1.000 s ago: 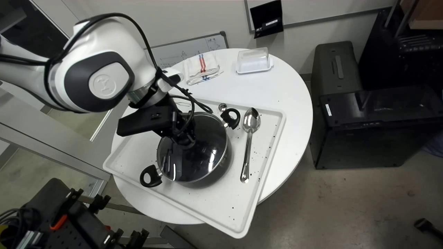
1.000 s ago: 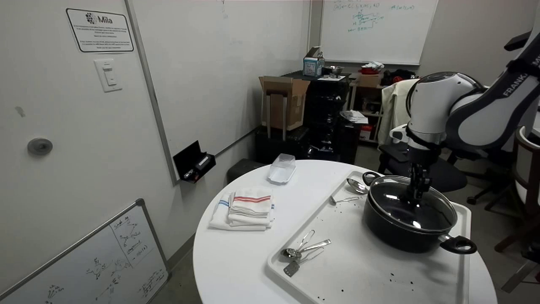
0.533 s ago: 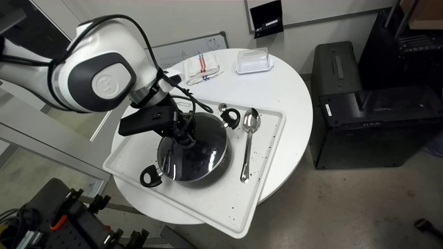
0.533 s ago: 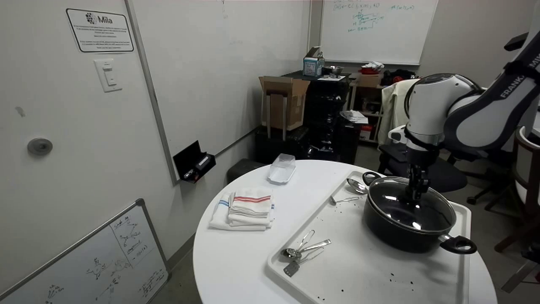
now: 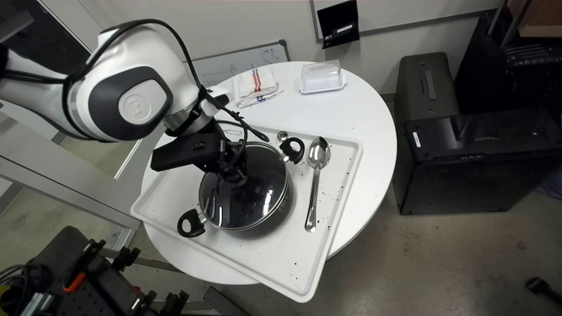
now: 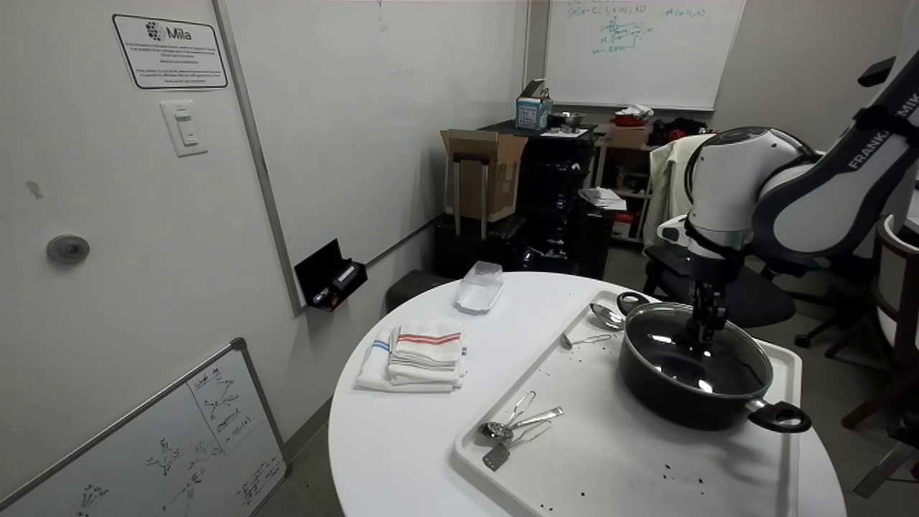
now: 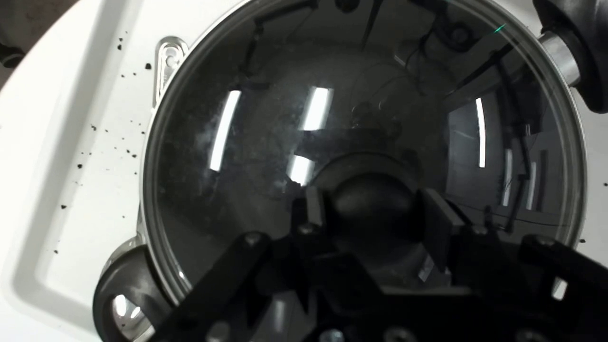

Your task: Put the glass lid on the black pot

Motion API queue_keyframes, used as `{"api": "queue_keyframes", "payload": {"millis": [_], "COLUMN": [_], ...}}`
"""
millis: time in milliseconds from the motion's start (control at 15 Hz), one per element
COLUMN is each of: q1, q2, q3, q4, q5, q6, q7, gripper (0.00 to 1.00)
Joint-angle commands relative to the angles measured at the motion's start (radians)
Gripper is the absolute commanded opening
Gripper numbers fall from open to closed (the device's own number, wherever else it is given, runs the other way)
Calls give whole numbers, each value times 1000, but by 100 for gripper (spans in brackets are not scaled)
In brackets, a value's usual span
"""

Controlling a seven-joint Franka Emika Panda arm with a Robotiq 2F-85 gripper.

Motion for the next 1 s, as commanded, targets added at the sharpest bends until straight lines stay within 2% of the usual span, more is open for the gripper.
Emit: {"api": "queue_keyframes", "payload": {"millis": [0, 400, 467, 533, 733, 933], "q1": [-7, -27, -26, -26, -19, -15], "q2": [-6, 0, -1, -2, -11, -25], "q3": [16, 37, 36, 36, 30, 28], "q4": [10, 23, 25, 25, 27, 27], "q5": [39, 92, 98, 102, 103, 97], "q6": [-17, -55, -59, -58, -48, -45], "q7": [-13, -27, -23, -21, -15, -14], "gripper": [25, 25, 75, 77, 97, 100]}}
